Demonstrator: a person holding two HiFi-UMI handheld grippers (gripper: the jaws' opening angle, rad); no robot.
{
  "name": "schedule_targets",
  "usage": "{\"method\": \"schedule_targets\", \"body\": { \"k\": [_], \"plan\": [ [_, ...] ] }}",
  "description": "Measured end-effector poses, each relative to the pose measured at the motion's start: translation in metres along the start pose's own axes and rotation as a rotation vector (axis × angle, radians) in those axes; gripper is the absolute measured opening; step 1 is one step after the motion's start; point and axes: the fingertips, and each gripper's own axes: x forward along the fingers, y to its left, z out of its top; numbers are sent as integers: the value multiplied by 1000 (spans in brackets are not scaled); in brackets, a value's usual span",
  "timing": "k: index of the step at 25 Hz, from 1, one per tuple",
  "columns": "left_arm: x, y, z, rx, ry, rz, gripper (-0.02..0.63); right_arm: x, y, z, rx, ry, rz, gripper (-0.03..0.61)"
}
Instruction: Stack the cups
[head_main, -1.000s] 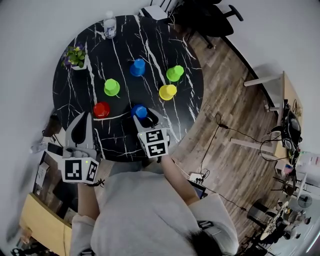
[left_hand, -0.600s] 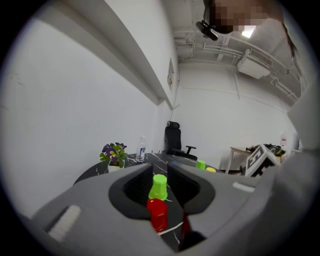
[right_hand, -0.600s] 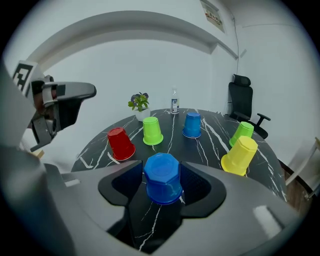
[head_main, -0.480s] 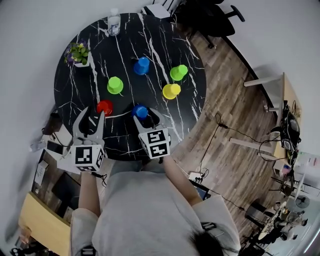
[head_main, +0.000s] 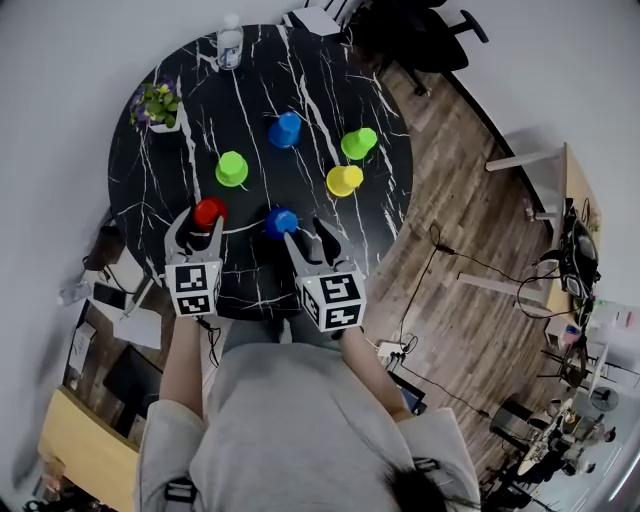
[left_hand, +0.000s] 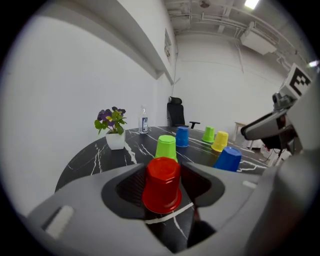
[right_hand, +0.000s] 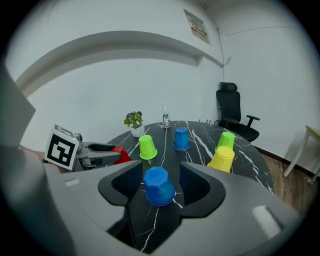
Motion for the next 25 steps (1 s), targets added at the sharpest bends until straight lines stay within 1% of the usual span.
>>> {"method": "schedule_targets", "body": {
  "k": [3,8,10,13,18,21,23,25],
  "plan": [
    [-3,-9,5,5,-5,-15,270,-9,-8,-2,20,-7,-18,218],
    [-10,-47,18,14,-40,-92,270,-18,-19,1,41,-27,-48,218],
    [-10,-63,17,21,-34,-127,270,-19,-22,2,41,-34,-53,218],
    [-7,-81,12,35,-20,-156,270,-21,-26,5,41,-43,-56,218],
    [0,-98,8,49,5,-193,272,-22,-39,6,54,-37,-76,218],
    [3,-103,7,71,9,-207,272,-22,-52,3,73,-34,-100,218],
    [0,-105,9,73,1,-221,272,-20,-66,1,88,-30,-123,218],
    [-5,-105,17,46,-30,-234,272,-17,-85,0,108,-21,-153,219]
  ]
}}
